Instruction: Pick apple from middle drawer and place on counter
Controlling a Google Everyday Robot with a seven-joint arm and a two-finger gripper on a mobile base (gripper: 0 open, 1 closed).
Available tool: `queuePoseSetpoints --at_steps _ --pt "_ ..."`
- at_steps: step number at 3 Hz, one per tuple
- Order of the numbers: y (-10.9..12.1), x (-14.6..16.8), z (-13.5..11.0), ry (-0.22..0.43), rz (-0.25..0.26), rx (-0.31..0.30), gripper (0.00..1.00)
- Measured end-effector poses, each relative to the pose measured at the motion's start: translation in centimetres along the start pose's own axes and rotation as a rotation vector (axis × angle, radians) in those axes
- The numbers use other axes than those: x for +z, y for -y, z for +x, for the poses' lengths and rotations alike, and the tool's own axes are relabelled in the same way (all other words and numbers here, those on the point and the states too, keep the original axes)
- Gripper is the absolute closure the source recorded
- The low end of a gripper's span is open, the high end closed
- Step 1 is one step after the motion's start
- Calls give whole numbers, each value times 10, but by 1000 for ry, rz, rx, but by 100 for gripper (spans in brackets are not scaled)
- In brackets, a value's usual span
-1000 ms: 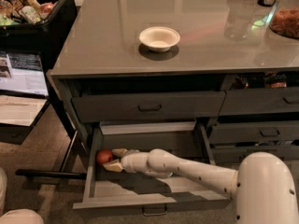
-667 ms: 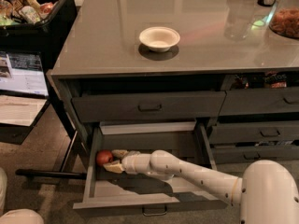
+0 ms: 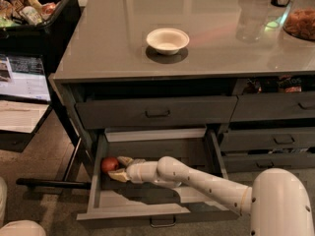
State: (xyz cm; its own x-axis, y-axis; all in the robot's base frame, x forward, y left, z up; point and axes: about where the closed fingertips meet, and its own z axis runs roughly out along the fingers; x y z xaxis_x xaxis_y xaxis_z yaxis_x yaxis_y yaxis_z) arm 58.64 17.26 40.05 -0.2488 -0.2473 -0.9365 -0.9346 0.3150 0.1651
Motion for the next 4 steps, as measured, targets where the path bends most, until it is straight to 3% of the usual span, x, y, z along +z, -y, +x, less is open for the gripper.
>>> queuePoseSetpoints --at_steps 2,3,4 --pt "-8 17 -12 -24 -41 -46 13" --pt "-11 25 -18 -33 -61 -64 0" --pt "-18 42 -25 -50 -89 -94 18"
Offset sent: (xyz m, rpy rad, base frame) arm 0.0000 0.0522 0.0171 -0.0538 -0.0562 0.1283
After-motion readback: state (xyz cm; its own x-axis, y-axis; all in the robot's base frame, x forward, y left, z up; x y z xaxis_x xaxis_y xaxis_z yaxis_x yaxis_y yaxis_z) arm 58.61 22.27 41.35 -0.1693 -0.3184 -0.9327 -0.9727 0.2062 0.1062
